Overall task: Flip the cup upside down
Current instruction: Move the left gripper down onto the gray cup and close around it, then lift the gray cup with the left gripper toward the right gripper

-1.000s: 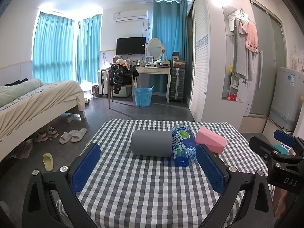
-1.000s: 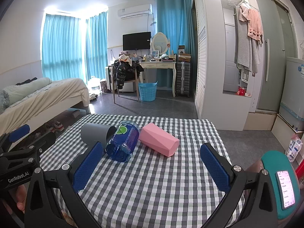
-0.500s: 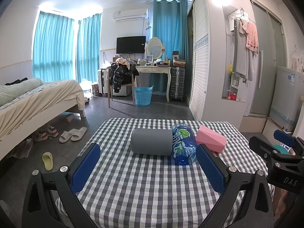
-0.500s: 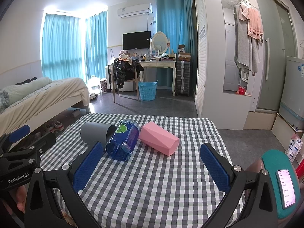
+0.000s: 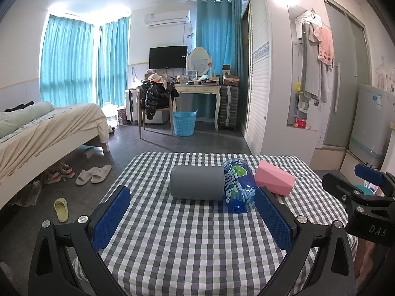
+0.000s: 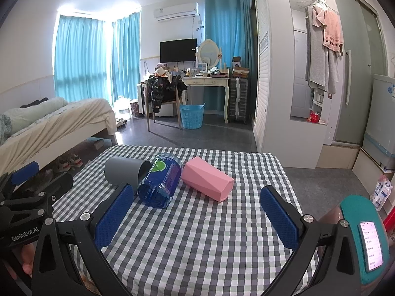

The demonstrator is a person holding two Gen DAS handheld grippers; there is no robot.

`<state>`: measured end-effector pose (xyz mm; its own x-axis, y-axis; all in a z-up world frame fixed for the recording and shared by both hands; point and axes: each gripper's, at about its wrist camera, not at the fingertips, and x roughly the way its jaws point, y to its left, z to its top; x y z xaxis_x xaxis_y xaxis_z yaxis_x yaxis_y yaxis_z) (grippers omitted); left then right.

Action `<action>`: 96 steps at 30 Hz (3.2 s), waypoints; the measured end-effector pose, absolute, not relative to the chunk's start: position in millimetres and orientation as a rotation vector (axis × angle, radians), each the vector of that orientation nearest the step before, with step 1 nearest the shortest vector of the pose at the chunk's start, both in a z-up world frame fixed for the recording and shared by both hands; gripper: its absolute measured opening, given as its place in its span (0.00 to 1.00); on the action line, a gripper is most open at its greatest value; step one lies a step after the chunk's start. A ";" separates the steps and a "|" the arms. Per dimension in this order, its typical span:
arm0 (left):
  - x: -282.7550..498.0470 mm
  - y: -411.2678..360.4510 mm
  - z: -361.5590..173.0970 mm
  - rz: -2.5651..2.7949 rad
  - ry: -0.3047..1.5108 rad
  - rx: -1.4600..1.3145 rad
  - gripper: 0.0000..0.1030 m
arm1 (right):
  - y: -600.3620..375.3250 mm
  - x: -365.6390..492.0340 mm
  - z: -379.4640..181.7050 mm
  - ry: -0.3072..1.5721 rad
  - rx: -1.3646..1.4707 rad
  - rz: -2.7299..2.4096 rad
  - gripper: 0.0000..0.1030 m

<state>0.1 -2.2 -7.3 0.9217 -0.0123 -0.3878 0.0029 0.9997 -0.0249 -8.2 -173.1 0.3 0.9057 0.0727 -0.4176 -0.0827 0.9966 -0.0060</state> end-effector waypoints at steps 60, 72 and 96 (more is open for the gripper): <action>157.1 23.9 -96.7 -0.598 0.799 0.575 0.76 | -167.1 110.2 -17.2 0.636 0.012 0.029 1.00; 95.9 9.8 -87.0 -0.236 0.966 0.192 0.75 | -203.0 58.4 -23.6 0.587 0.121 0.101 1.00; 36.1 -50.6 -89.2 -0.232 0.902 0.078 0.82 | -230.1 6.5 -28.0 0.558 0.128 0.083 1.00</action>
<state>36.1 -50.6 -89.2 0.5966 -0.1674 -0.7849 0.2326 0.9721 -0.0306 6.5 -230.1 -28.0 0.8455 0.1132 -0.5219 -0.0437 0.9887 0.1436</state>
